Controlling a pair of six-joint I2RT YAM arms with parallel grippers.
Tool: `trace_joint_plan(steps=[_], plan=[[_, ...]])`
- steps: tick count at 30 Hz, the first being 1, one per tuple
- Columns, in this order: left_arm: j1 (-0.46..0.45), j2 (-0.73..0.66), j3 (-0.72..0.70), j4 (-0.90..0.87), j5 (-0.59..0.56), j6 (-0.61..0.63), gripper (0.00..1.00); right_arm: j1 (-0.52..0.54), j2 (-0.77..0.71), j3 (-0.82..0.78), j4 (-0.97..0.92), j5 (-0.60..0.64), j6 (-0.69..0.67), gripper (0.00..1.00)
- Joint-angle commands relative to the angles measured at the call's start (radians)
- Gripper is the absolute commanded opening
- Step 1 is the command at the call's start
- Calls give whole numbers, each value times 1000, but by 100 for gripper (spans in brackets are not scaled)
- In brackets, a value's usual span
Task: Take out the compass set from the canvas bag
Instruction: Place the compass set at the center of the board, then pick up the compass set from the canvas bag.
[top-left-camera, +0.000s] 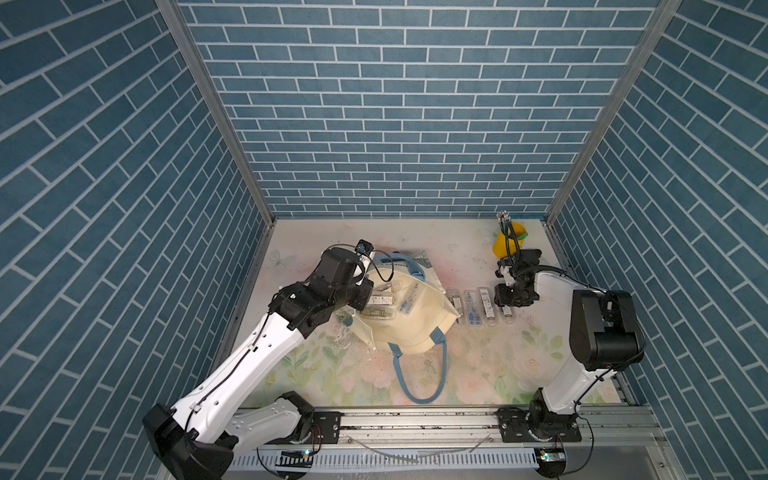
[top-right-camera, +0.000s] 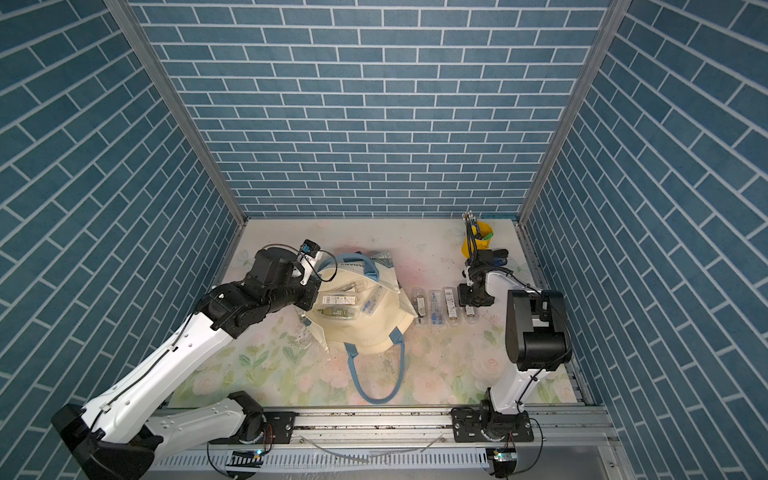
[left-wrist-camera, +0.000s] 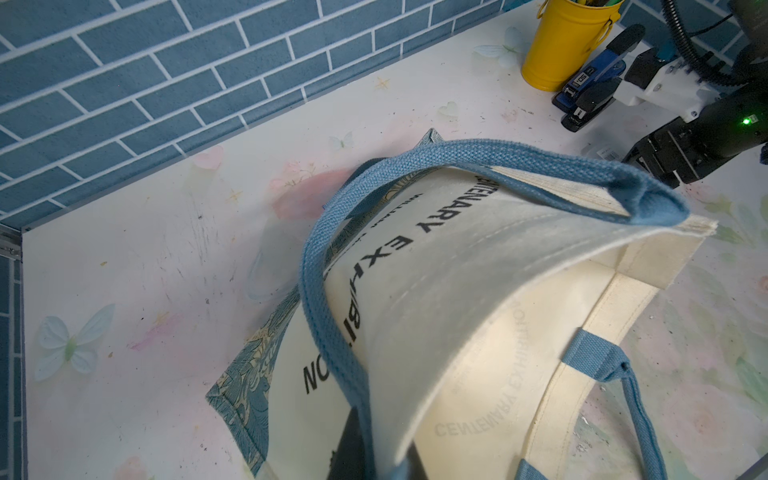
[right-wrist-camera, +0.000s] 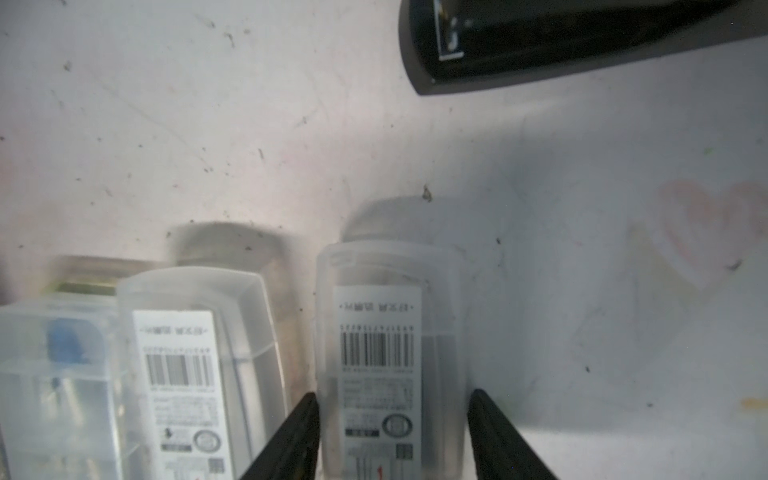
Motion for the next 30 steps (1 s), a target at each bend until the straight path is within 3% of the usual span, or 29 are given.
trace_joint_plan(steps=[1,7,12,23,27,30], plan=[[-3,-19,39,35,-4,2,0,-3,-53,30,-11,25,-15,60],[-4,-20,41,29,-1,2,0,6,-246,-28,-25,17,58,60],[-3,-18,50,13,-5,-2,0,58,-444,-165,-17,-19,203,57],[-3,-18,36,14,8,-41,0,494,-904,-295,25,28,607,52],[-4,-19,43,14,3,-44,0,723,-933,-294,142,164,620,50],[-3,-15,39,23,3,-47,0,879,-835,-252,267,186,511,52]])
